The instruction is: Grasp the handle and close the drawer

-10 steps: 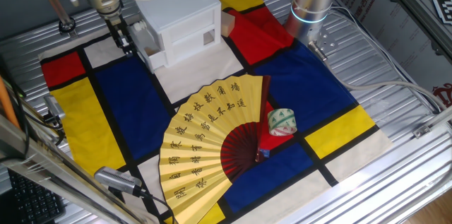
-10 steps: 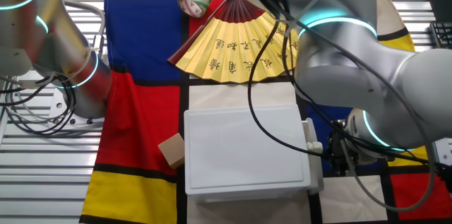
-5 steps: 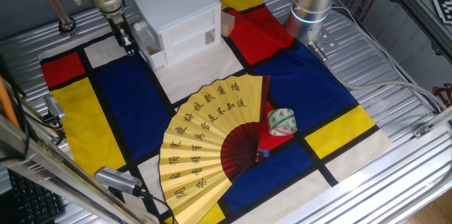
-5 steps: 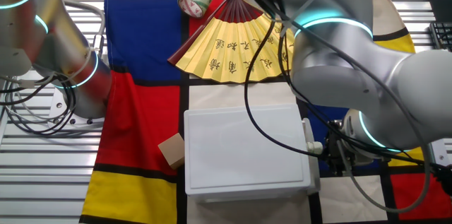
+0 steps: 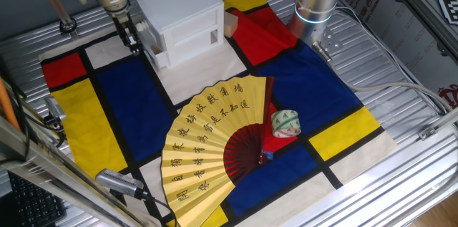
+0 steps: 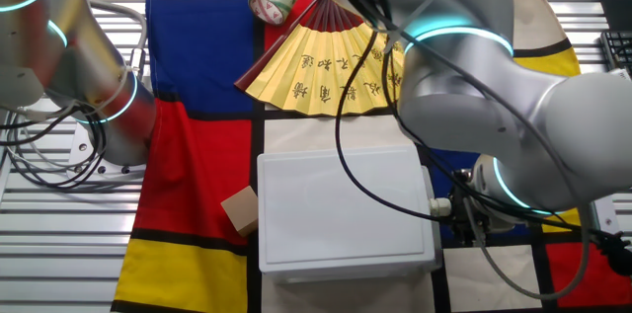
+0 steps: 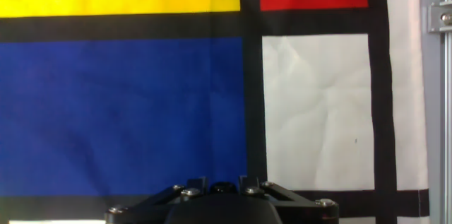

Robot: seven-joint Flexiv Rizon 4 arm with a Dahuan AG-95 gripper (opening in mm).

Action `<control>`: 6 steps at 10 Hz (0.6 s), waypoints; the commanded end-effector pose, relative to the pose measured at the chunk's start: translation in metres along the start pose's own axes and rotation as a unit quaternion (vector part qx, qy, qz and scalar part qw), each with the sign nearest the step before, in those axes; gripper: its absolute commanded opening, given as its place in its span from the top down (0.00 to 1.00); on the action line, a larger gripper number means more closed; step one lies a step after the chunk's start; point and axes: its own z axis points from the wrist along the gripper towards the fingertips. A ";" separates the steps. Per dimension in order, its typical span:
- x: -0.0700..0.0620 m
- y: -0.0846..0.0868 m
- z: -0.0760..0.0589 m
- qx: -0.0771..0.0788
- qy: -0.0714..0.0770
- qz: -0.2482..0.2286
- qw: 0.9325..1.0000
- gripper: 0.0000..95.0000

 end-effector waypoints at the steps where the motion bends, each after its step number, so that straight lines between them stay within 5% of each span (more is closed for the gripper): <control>1: 0.000 0.000 0.000 0.000 0.003 0.000 1.000 1.00; 6: 0.004 -0.001 0.000 -0.003 0.009 0.000 1.000 1.00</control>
